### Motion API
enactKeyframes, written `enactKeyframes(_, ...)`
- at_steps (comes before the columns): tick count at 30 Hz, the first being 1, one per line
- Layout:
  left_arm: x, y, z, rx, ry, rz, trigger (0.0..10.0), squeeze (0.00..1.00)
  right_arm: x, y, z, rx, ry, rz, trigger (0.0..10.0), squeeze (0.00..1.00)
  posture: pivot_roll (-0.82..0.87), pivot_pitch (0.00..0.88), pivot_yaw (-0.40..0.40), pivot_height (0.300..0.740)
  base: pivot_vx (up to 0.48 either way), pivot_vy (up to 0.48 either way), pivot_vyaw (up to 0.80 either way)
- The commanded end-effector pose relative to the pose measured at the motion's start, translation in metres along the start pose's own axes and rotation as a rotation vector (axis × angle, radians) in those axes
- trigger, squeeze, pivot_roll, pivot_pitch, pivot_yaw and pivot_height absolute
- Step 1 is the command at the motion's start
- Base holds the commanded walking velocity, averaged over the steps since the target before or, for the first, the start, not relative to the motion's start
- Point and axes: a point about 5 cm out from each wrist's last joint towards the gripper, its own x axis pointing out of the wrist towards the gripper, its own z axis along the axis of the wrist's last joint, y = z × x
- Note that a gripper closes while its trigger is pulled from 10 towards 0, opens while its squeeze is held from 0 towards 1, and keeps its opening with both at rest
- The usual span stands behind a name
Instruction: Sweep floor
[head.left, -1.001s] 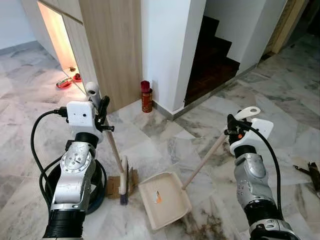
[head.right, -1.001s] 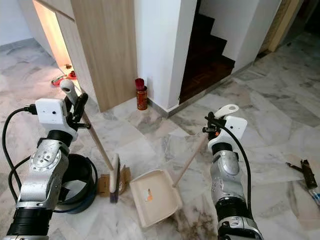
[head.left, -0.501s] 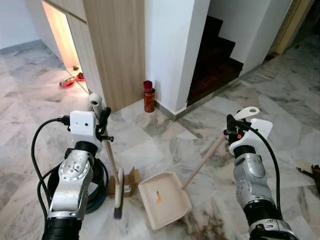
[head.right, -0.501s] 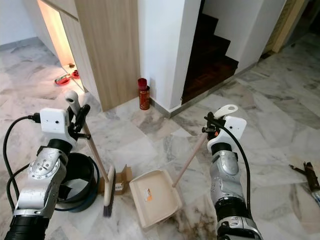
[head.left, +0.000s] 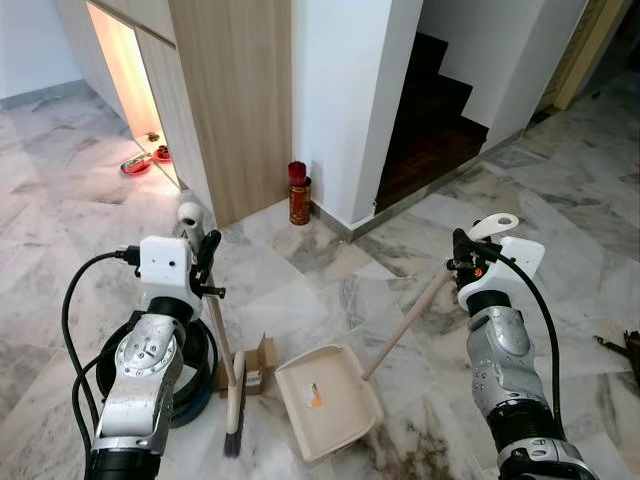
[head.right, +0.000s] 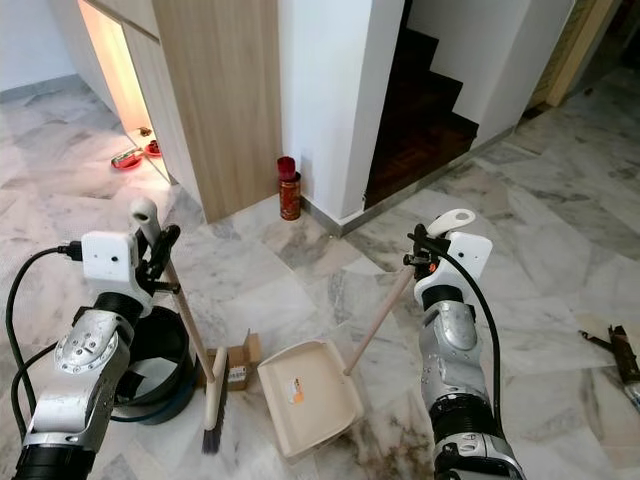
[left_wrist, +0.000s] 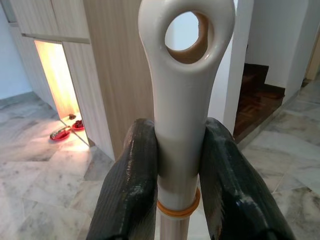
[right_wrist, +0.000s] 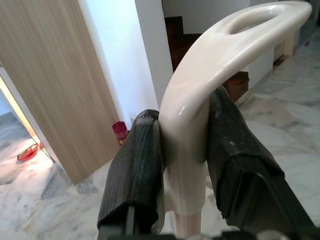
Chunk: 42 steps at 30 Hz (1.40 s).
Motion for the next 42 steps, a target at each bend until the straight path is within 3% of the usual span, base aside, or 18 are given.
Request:
enactKeyframes(1,0.002,-0.001,0.005,0.004,-0.036,-0.005,10.0,0.00,0.005,0.000,0.010,0.003,-0.041,-0.001,10.0,0.00,0.04,0.000,-0.068,0.740,0.000,0.000,0.00)
enactKeyframes(21,0.008,-0.005,0.014,0.003,-0.076,-0.013,10.0,0.00,0.005,0.004,0.010,0.002,-0.042,0.011,10.0,0.00,0.03,0.000,-0.066,0.740,0.000,0.000,0.00)
enactKeyframes(42,0.008,-0.007,0.014,0.000,-0.084,-0.007,10.0,0.00,0.005,0.003,0.010,0.002,-0.040,0.011,10.0,0.00,0.03,0.000,-0.070,0.740,0.289,0.000,0.00)
